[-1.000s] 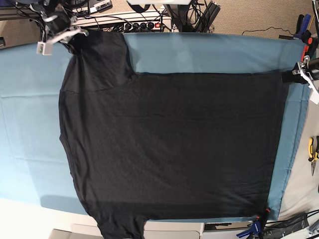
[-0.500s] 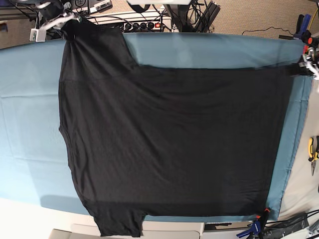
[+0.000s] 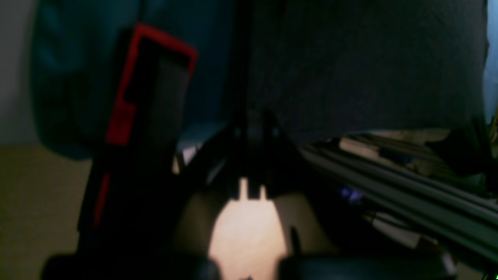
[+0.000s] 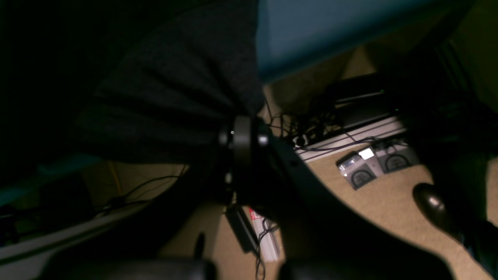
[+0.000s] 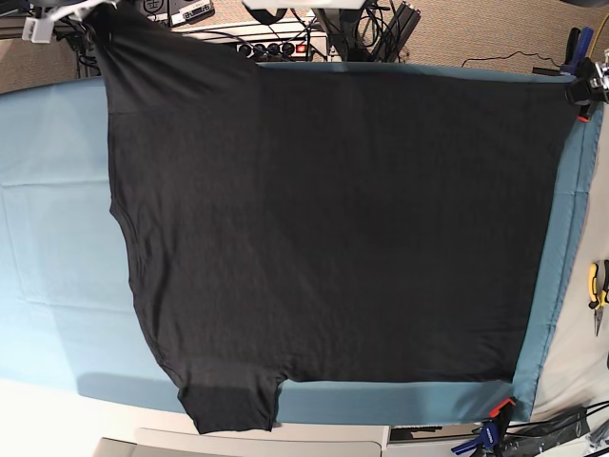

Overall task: Fold the T-shirt properly
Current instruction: 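Lift the shirt edge with both grippers and pull it toward the robot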

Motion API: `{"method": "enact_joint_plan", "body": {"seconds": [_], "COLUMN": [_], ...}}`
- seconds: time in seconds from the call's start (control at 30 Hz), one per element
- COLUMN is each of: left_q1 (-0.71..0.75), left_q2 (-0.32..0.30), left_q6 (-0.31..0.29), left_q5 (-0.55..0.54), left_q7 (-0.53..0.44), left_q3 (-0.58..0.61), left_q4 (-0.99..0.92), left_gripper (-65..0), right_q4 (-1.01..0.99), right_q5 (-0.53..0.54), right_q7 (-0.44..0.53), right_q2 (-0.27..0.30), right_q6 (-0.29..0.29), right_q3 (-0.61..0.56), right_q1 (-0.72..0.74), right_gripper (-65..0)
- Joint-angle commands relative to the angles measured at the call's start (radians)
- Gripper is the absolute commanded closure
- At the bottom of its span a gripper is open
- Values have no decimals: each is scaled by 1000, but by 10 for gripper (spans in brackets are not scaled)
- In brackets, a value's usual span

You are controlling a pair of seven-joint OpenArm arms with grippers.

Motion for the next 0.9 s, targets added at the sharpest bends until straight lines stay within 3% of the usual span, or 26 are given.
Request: {"method": "enact_joint_plan", "body": {"seconds": [0.0,0.33,0.63,0.87], "left_q1": [13,137,241,265], "left_q2": [-27,-19,62,69], "left_q6": [-10,0,-11,-10], "left_q5": [-16,-16,-16,-16], "left_q7": [-3,1,5,4], "left_q3": [-14,-14,-23,-132], "left_q4": [12,91,235,240], "left_gripper": [0,0,0,0], "right_q4": [15,15,15,15], "right_q5": [26,47,80,99], "right_q7": [10,-27,-58,-90], "right_q2": [6,5,2,4], "right_q6": [1,1,1,1], "right_q3": [22,29,29,31], "right_q1": [-28,-54,-82,-101], "right_gripper": [0,0,0,0]}}
